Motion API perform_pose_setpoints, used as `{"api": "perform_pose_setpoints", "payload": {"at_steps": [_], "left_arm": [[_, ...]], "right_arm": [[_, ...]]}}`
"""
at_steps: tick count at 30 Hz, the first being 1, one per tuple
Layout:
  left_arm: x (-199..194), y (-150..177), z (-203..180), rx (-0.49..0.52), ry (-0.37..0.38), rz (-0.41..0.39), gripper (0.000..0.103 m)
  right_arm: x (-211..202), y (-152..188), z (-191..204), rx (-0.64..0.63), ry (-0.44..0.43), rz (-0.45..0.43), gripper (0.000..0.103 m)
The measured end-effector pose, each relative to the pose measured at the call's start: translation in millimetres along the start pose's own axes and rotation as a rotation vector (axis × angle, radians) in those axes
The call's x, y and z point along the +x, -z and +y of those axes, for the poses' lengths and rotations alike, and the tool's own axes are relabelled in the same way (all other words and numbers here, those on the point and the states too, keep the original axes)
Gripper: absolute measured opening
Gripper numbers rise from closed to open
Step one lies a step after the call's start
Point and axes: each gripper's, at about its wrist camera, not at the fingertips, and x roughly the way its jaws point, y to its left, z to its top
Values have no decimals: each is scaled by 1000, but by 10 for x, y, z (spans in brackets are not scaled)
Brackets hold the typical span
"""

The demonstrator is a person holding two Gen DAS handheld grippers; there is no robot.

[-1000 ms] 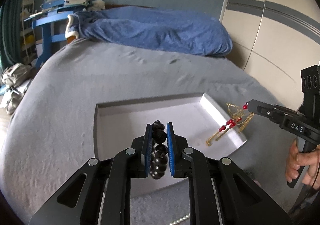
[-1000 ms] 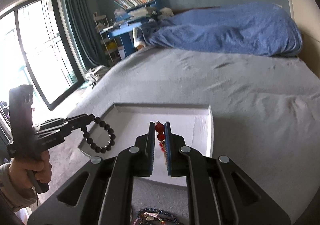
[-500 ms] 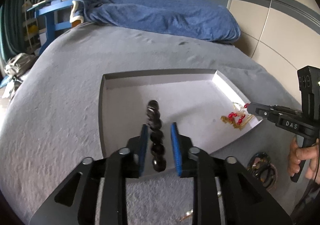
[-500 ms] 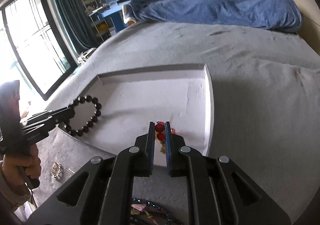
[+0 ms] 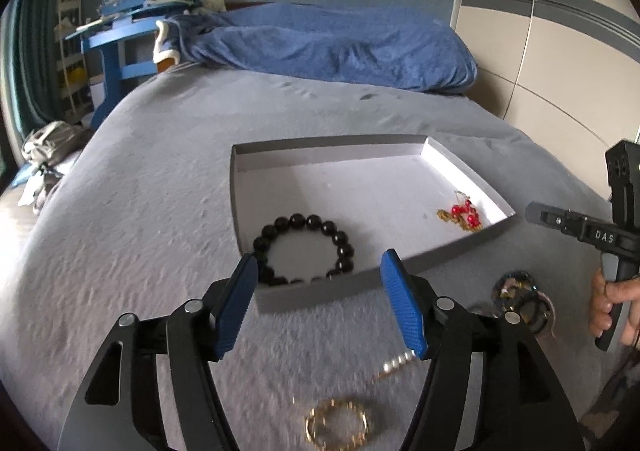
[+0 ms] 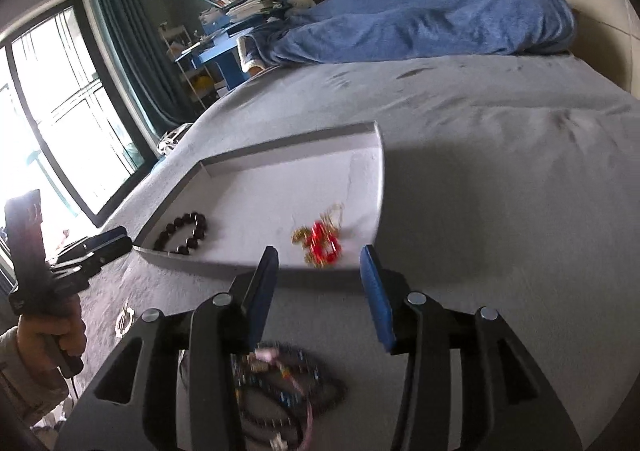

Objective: Organize jewelry
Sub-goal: 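Open the left tool to drop the bracelet while the right tool releases the earring into the box, then close the left tool on the gold round brooch while the right tool grasps the blue beaded bracelet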

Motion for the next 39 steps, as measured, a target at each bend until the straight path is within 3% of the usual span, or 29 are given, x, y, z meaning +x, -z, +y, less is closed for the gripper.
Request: {"api": "perform_pose_setpoints", "payload": {"at_steps": [13, 19, 24, 25, 29, 39], "left_arm": [[-237, 612, 25, -48, 45, 38, 67], [-271, 689, -9, -43, 59, 39, 67], [-211, 706, -85, -10, 16, 79, 67], [-199, 715, -120, 6, 5, 89, 66], [-96, 763, -246, 70, -18, 144, 42], [-123, 778, -191, 48, 4, 133, 42]], "right_arm": [[-135, 501, -18, 56, -3, 56, 43], [-132, 554, -20, 70, 2, 72, 49], [-134, 598, 24, 51, 17, 82, 51], [-139, 609, 38, 45, 20, 82, 51], [-145, 629, 95, 17, 28, 79, 51], [-175, 666, 220, -36, 35, 65, 51]]}}
